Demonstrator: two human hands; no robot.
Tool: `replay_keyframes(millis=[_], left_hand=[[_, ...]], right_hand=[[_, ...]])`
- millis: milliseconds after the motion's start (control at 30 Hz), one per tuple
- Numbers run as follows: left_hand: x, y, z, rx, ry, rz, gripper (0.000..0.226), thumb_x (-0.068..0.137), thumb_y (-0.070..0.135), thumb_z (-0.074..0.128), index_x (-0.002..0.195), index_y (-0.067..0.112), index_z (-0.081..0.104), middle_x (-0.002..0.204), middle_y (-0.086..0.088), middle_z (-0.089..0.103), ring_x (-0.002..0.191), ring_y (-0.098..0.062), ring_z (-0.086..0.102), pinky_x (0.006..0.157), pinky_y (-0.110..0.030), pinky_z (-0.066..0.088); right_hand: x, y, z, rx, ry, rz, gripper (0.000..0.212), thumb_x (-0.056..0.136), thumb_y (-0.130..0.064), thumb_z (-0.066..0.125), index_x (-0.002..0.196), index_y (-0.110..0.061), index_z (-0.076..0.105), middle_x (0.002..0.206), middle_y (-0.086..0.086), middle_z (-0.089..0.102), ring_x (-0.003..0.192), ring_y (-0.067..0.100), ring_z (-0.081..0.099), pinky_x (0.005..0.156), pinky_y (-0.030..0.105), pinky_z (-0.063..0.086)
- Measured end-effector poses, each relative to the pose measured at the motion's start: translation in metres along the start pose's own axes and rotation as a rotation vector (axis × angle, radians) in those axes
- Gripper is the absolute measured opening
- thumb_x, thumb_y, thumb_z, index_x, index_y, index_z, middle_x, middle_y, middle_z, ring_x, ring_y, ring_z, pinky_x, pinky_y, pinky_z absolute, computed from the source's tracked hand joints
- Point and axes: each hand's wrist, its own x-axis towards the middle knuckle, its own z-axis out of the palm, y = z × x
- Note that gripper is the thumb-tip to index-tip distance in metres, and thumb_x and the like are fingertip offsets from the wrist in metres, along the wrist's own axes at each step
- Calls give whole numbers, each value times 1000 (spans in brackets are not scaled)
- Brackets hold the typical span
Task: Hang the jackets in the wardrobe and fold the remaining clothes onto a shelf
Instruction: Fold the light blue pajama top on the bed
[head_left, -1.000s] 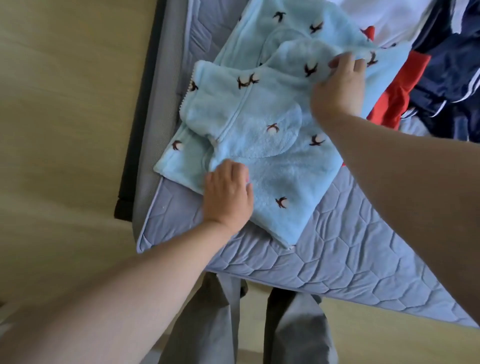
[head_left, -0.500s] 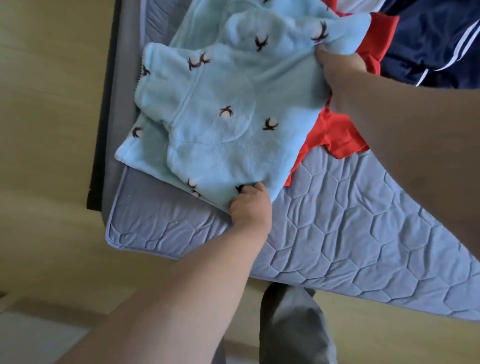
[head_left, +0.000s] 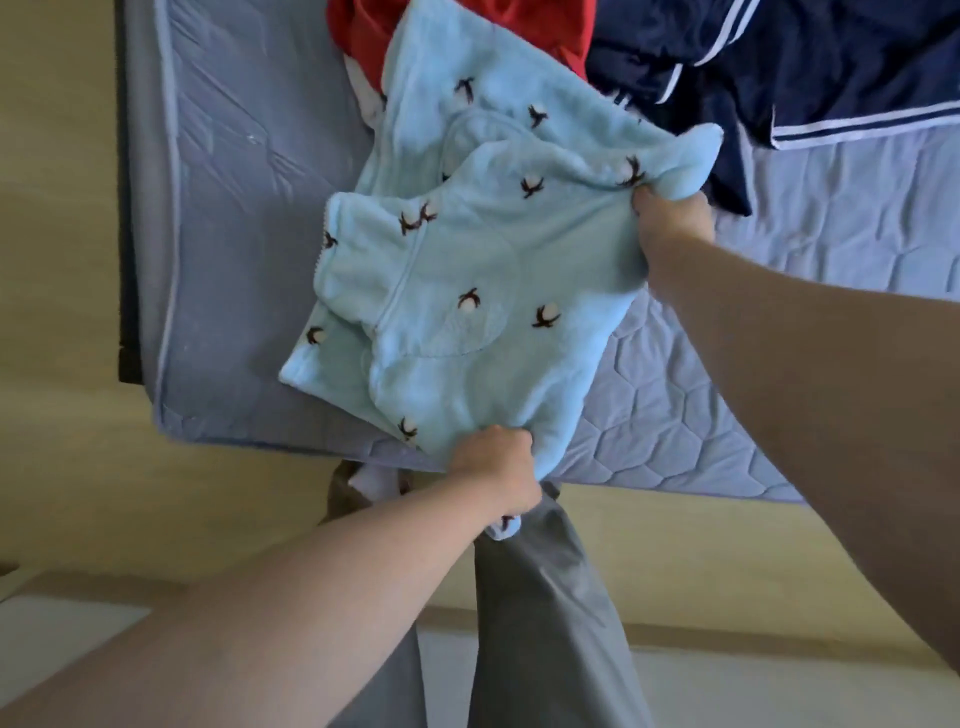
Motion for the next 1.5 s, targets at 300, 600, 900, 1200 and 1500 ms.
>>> replay_keyframes(millis=[300, 600, 900, 1200, 1500], left_hand=[[-40, 49, 92, 33, -223, 282, 20, 72, 18, 62, 72, 16, 42, 70, 0, 52, 72, -30, 53, 54, -31, 32], [-41, -25, 27, -379, -452, 173, 39, 58, 12, 61, 94, 21, 71, 90, 0, 74, 81, -21, 68, 63, -33, 55], [-1, -166, -10, -861, 72, -472, 34, 58, -17, 42, 84, -6, 61, 90, -20, 61, 86, -39, 61, 70, -39, 48], [56, -126, -40, -683, 638, -187, 35, 99, 36, 51, 125, 14, 57, 124, -7, 64, 114, -28, 59, 95, -36, 45], [102, -72, -77, -898, 349, -191, 23, 93, 41, 60, 100, 22, 72, 106, -9, 74, 91, -27, 70, 73, -34, 58]], right_hand=[[-42, 143, -130, 9, 283, 246, 58, 82, -44, 59, 138, -29, 54, 125, -7, 65, 118, 20, 61, 104, 36, 48], [-53, 78, -78, 46, 434, 214, 58, 90, -40, 54, 141, -17, 41, 134, 3, 59, 117, 24, 59, 95, 31, 42], [-70, 20, 40, -116, 125, -221, 35, 91, -38, 49, 121, -21, 47, 95, -8, 63, 87, 13, 63, 68, 26, 43], [-77, 98, 31, -479, 155, -458, 46, 88, -30, 50, 133, -23, 51, 146, -2, 40, 128, 18, 46, 104, 39, 38], [-86, 143, 43, 282, 176, 226, 81, 89, -64, 56, 151, -19, 31, 146, 6, 47, 126, 25, 54, 101, 35, 43]])
